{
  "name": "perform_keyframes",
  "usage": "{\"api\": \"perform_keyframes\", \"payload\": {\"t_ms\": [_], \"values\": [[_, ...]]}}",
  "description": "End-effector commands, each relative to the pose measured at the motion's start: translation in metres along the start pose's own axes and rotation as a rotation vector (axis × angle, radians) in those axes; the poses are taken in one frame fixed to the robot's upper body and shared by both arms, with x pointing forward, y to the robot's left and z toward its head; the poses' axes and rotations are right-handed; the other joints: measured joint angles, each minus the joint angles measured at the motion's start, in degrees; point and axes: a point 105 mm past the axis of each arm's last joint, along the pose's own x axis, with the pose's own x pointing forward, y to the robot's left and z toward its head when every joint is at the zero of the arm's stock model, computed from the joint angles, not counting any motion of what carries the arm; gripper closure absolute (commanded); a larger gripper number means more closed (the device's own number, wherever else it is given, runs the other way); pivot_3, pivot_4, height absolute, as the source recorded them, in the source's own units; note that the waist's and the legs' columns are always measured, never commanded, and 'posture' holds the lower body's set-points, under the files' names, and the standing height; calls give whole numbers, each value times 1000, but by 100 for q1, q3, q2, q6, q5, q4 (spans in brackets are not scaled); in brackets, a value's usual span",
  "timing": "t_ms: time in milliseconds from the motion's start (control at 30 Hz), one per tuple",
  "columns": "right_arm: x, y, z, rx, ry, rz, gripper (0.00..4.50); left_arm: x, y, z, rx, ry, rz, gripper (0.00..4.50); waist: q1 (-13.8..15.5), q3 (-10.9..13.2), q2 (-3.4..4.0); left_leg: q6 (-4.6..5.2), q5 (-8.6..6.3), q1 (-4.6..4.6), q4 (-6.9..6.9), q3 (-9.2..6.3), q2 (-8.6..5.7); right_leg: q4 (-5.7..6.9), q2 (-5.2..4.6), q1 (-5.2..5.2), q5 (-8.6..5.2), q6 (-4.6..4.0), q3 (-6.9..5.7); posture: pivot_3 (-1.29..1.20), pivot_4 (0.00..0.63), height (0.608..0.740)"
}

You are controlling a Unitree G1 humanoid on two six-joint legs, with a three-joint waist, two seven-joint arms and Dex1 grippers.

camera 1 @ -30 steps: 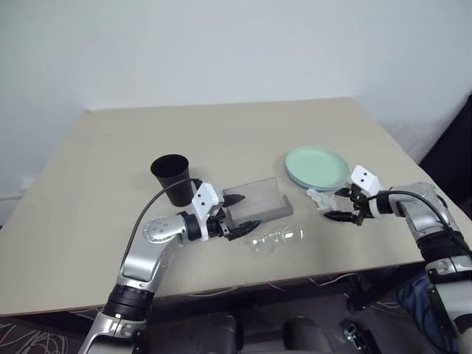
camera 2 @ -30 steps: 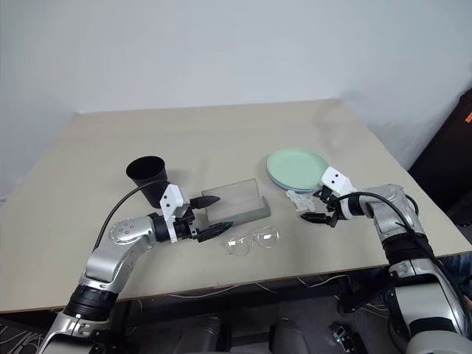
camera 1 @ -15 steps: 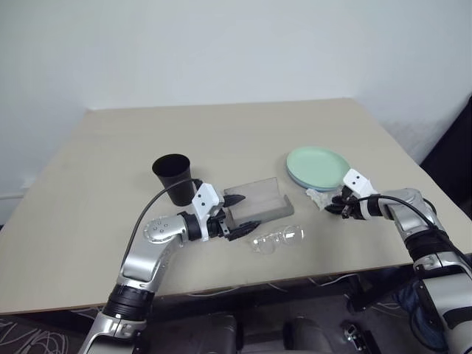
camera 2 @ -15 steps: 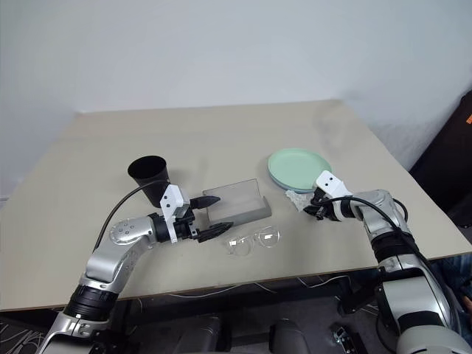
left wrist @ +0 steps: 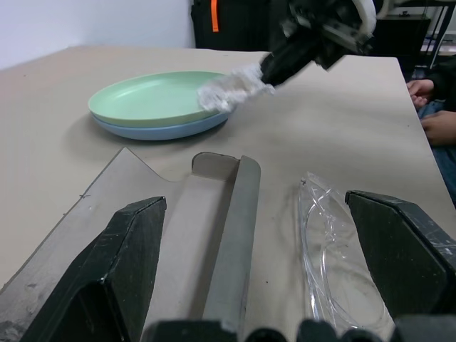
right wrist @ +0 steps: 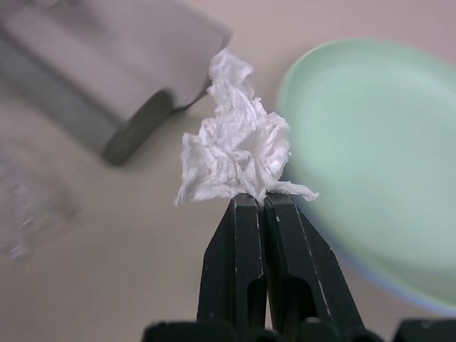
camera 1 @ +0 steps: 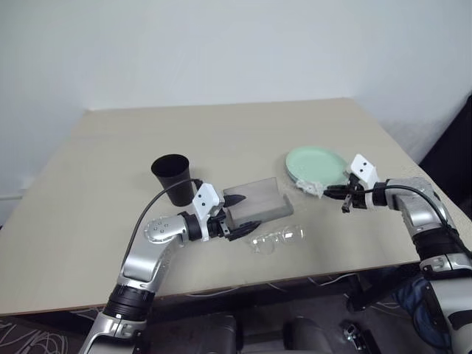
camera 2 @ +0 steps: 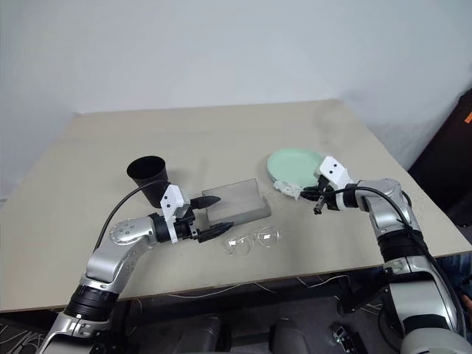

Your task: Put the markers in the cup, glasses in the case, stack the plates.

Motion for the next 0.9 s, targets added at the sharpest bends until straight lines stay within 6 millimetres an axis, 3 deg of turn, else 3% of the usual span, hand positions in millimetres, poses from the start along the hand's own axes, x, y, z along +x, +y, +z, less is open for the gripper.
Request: {"api": "perform_keyframes", "payload": {"t_ms": [33, 133, 267, 600, 733, 900], "values": [[0, -31, 14, -18, -16, -181, 4456, 1, 3, 11, 39, -27, 1, 189, -8, 0, 0, 0, 0, 0, 0, 1, 1, 0, 0, -1, 0, -1, 0, 0, 0, 738], [8, -44, 7, 27, 9, -269, 4456, 2, 3, 10, 38, -26, 3, 189, -8, 0, 0, 0, 0, 0, -4, 1, 1, 0, 1, -1, 2, -3, -1, 0, 0, 738], [15, -48, 2, 64, 18, -300, 3655, 1, 4, 10, 36, -27, 8, 189, -1, 0, 0, 0, 1, -2, -7, 4, -3, -6, 1, 0, 1, -4, 0, 0, 0, 738], [13, -44, 10, 42, -73, -248, 209, -1, 5, 10, 40, -18, 17, 189, -20, -1, 2, 4, 3, 3, -5, 10, -2, 1, 6, 2, 3, -3, 9, 0, 0, 738], [6, -21, 18, 18, -191, -75, 209, 2, 8, 9, 46, 29, -11, 189, -8, -1, 2, 3, 2, 3, -5, 9, -1, 0, 7, 2, 3, -3, 9, 0, 0, 738], [0, 15, 2, 5, -187, 115, 209, 17, 9, 13, 74, 96, -99, 189, 10, -1, 2, 3, 2, 2, 6, 4, -7, -3, 6, 15, 3, -1, 3, 0, 0, 738]]}}
